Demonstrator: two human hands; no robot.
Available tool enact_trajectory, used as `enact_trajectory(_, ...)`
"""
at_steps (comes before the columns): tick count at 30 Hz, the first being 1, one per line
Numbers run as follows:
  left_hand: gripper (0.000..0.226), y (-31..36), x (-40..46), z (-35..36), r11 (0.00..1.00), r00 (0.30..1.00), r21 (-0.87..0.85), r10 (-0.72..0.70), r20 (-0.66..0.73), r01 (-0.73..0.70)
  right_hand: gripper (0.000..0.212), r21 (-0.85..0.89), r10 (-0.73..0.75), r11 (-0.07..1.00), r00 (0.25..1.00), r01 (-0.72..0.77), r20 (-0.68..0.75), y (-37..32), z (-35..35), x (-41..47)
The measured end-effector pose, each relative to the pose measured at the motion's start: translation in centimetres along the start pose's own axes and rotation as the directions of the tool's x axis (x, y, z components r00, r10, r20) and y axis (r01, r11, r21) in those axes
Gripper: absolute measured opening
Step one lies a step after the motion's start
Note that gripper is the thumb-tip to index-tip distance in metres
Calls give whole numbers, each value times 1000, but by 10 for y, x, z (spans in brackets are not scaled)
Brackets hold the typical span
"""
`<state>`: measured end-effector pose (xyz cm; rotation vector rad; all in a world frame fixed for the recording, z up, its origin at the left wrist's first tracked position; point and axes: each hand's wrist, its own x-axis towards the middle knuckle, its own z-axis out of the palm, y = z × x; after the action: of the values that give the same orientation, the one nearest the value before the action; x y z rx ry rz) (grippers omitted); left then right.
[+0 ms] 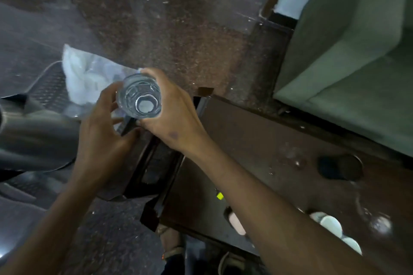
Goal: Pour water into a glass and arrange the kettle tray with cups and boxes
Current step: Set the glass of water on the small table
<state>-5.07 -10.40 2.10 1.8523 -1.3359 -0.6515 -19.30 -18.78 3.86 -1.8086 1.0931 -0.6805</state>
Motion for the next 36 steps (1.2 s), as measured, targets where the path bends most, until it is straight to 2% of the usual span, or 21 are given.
enact_trajectory(3, 60, 28, 1, 36, 998, 991, -19, 57, 121, -55, 83, -2, 43, 999, 996, -43, -80, 26, -36, -28)
enact_trajectory(7, 67, 49, -2, 93, 984, 954, 44, 154, 257, -171, 87, -19, 125, 992, 982, -128, -140, 68, -86, -69)
enact_trajectory(12, 71, 81, -15, 182, 973, 890, -25, 219, 400, -229, 73, -20, 253, 965, 944, -263, -210, 131, -145, -120)
enact_trajectory(14, 69, 98, -24, 218, 979, 877, -78, 205, 434, -190, 73, -9, 298, 951, 927, -308, -229, 157, -167, -139)
enact_trajectory(18, 64, 110, -38, 292, 988, 846, -66, 155, 509, -141, 75, -12, 360, 927, 899, -375, -250, 207, -204, -173)
enact_trajectory(23, 65, 111, -48, 366, 975, 793, 21, 168, 585, -222, 75, -77, 407, 895, 874, -440, -266, 262, -228, -202)
enact_trajectory(29, 63, 108, -49, 411, 943, 733, 75, 201, 649, -325, 85, -90, 437, 871, 846, -483, -305, 305, -235, -220)
enact_trajectory(36, 65, 110, -45, 427, 943, 722, 105, 166, 672, -315, 88, -100, 440, 866, 842, -489, -311, 326, -238, -220)
